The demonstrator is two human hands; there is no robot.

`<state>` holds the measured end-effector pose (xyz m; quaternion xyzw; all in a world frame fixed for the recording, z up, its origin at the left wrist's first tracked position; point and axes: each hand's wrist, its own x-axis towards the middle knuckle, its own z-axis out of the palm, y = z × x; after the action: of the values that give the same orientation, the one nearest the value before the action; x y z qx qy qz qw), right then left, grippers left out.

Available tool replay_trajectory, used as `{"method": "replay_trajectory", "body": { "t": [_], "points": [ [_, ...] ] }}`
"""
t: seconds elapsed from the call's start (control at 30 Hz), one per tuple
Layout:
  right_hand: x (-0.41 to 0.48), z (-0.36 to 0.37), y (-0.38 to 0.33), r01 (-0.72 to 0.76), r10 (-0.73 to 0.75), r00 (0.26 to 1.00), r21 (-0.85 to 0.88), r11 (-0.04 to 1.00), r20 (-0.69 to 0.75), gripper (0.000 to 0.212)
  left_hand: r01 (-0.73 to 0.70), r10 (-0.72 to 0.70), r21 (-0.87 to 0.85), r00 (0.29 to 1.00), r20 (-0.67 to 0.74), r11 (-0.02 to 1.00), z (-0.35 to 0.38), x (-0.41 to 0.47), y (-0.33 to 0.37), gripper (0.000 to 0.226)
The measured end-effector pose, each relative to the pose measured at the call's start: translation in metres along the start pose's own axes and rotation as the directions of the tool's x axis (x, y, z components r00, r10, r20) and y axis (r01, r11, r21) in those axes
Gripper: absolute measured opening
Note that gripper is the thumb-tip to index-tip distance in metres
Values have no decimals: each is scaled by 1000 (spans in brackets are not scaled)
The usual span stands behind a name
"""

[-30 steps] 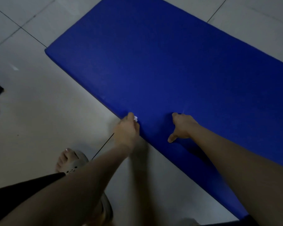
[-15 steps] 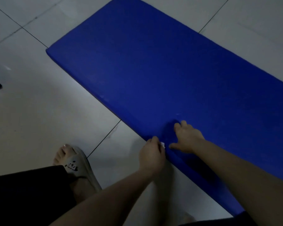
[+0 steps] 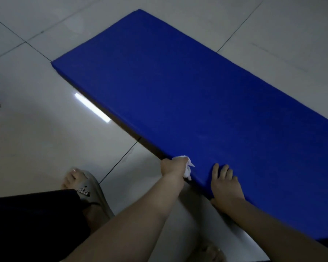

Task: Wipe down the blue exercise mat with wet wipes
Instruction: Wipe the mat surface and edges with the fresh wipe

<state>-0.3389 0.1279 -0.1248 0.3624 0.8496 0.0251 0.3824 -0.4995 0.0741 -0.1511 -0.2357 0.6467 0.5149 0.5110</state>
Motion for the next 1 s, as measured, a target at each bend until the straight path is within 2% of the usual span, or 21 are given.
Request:
{"method": "replay_trajectory", "body": {
  "t": [0.07,0.1,0.13,0.27,0.3,0.37,0.43,0.5,0.53,0.57,0.63,0.7,0.8,0.87,1.0],
  "points": [
    [10,-24,-12,60,-56,998,87,994,-43,114,-97,96,-58,995,-14,994,-13,3,30,26],
    [16,-37,-20,107,-97,992,128,986,-83,114,-157,158,-52,987,3,986,-23,5,50,13],
    [22,-50,-29,161,-141,981,160,974,-132,112,-209,210,-31,978,24,977,-34,8,68,11],
    [49,-88,-66,370,-324,917,187,910,-234,104,-278,292,146,952,-89,950,-92,29,144,25],
    [56,-93,-70,369,-321,915,185,911,-244,102,-272,300,226,949,-101,936,-106,38,156,25],
    [69,-96,-67,272,-222,947,217,937,-231,93,-235,294,355,948,-121,905,-130,54,172,22],
    [83,-90,-56,148,-125,988,306,940,-94,90,-203,289,427,946,-148,881,-150,74,177,24],
    [95,-77,-47,98,-137,988,407,908,67,103,-208,320,479,933,-164,853,-160,92,172,22],
    [99,-73,-44,100,-162,981,426,899,111,110,-200,338,501,920,-200,842,-162,97,168,28],
    [101,-71,-42,108,-180,975,428,897,132,116,-186,363,531,897,-250,826,-163,99,163,44],
    [106,-76,-43,105,-189,967,411,906,169,121,-190,473,614,813,-338,766,-162,97,156,64],
    [109,-83,-46,94,-183,963,389,916,197,122,-248,607,721,741,-289,647,-159,95,153,57],
    [115,-91,-48,89,-183,956,369,925,230,120,-304,711,819,682,-169,487,-153,100,152,28],
    [117,-93,-50,76,-177,953,371,926,247,119,-349,738,822,664,-121,449,-151,100,148,20],
    [116,-95,-52,51,-156,955,376,925,254,113,-449,761,769,645,-73,455,-156,103,144,22]
  ]
}}
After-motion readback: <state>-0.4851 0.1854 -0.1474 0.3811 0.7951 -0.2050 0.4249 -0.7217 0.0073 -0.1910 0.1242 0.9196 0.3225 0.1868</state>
